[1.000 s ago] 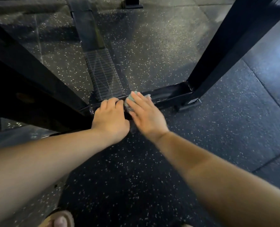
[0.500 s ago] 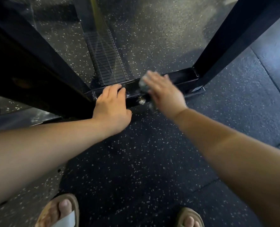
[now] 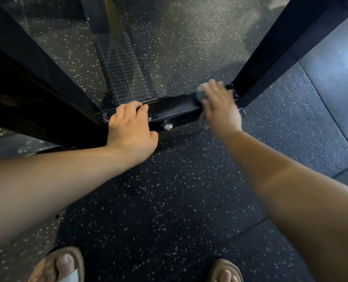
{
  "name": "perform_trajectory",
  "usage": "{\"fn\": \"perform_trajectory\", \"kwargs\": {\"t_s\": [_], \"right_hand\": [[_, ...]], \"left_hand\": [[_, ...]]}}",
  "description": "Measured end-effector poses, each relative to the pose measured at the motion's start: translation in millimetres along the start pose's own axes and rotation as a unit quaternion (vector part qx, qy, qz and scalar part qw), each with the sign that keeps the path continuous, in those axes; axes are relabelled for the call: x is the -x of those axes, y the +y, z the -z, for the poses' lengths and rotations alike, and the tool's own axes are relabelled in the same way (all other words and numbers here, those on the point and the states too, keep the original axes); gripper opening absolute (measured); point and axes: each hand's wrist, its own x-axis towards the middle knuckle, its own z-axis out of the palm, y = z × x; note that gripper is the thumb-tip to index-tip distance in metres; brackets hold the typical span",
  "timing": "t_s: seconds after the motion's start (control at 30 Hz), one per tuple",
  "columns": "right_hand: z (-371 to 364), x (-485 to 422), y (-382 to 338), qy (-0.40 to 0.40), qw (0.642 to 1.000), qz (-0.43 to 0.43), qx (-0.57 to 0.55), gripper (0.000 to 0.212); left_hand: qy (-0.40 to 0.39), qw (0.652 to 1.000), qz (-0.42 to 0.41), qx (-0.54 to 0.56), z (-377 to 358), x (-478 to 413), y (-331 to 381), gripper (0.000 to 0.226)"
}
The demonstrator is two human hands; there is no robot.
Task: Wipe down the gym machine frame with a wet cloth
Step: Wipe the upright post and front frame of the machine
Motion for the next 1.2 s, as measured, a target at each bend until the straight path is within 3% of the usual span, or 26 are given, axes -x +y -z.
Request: {"fn": "perform_trajectory", "kwargs": {"t_s": [0.07,0.13,0.27,0.3,0.33,0.4,0.47,0.53,0.63,0.73,0.8,0.9,0.97,1.03,1.07,1.1,1.13,1.2], "right_hand": [[6,-11,12,0.02,0.989,-0.146,0.027,0.045],[0,-9,-12,0.018,0.986,-0.166,0.026,0.047],[-17,16,-45,0.001,0.996,0.086,0.021,0.043],[-14,13,-36,0.007,0.993,0.107,0.051,0.043],[-9,5,-22,0.003,0.993,0.085,0.082,0.043],[3,-11,9,-0.018,0.99,-0.041,0.135,0.044],[12,-15,17,-0.028,0.981,-0.144,0.127,0.047],[10,-12,-2,-0.014,0.982,-0.16,0.1,0.048],[-3,12,-42,-0.012,0.999,-0.041,0.028,0.048],[-6,21,-39,-0.015,0.996,0.078,-0.029,0.047],[-5,11,-13,-0.018,0.999,0.026,-0.01,0.047],[7,4,10,0.021,0.989,-0.147,-0.029,0.038],[14,7,-1,0.021,0.986,-0.158,-0.045,0.03],[22,11,-21,-0.012,0.979,-0.15,-0.134,0.028],[26,11,-33,-0.022,0.955,-0.168,-0.244,0.026],[31,12,-43,-0.03,0.9,-0.201,-0.385,0.023],[36,13,-52,-0.036,0.817,-0.23,-0.528,0.02],[41,15,-60,-0.056,0.636,-0.251,-0.728,0.025]], "left_hand": [[0.0,1.0,0.003,-0.011,-1,-1,3,0.063],[-0.002,1.0,0.002,-0.023,-2,-4,9,0.064],[-0.013,0.999,0.007,-0.039,-3,-9,17,0.065],[-0.016,0.999,0.01,-0.041,-3,-10,16,0.065],[-0.017,0.999,0.011,-0.041,-4,-9,16,0.065],[-0.016,0.999,0.006,-0.039,-4,-8,16,0.065],[-0.015,0.999,0.001,-0.038,-3,-7,17,0.064],[-0.017,0.999,0.002,-0.031,-3,-9,17,0.063],[-0.025,0.999,0.015,-0.019,1,-11,21,0.061],[-0.028,0.999,0.022,-0.003,4,-14,23,0.058],[-0.031,0.999,0.02,0.009,6,-14,21,0.058],[-0.034,0.999,0.014,0.019,8,-12,16,0.058],[-0.028,0.999,0.007,0.037,9,-10,13,0.057],[-0.013,0.996,-0.012,0.087,11,-11,14,0.056],[-0.005,0.991,-0.018,0.134,13,-12,15,0.056],[-0.008,0.979,-0.014,0.204,16,-14,18,0.057],[-0.023,0.953,0.001,0.302,19,-15,23,0.058],[-0.107,0.842,0.054,0.526,30,-16,29,0.056]]}}
